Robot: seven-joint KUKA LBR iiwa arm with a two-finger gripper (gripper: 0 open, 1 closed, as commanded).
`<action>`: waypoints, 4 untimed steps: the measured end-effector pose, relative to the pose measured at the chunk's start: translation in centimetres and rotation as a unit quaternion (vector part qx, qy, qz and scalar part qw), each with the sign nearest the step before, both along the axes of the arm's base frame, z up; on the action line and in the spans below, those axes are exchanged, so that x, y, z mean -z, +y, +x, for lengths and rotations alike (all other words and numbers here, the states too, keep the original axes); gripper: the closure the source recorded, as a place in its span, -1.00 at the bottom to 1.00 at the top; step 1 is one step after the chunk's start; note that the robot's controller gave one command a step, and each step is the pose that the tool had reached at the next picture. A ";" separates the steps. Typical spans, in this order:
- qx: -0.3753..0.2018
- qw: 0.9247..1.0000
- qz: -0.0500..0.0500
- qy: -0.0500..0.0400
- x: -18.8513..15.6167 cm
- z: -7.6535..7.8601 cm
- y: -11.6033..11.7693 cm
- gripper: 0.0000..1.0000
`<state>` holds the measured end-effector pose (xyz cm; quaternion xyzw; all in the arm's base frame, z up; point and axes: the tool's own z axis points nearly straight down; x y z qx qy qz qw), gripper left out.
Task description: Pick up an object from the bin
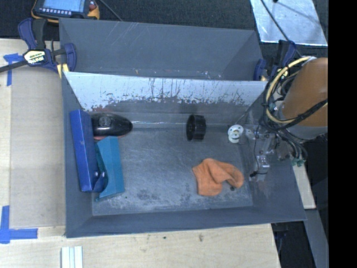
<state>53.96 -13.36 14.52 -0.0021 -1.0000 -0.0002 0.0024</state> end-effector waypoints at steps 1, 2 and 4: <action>-0.002 1.000 -0.001 -0.004 -0.5 0.2 0.0 -1.00; 0.027 1.000 -0.001 -0.007 3.6 -1.1 1.8 -1.00; -0.001 1.000 -0.001 -0.004 7.5 -2.3 2.3 1.00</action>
Offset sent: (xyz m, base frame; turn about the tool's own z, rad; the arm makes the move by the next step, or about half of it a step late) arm -0.0258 0.0358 -0.0752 0.0980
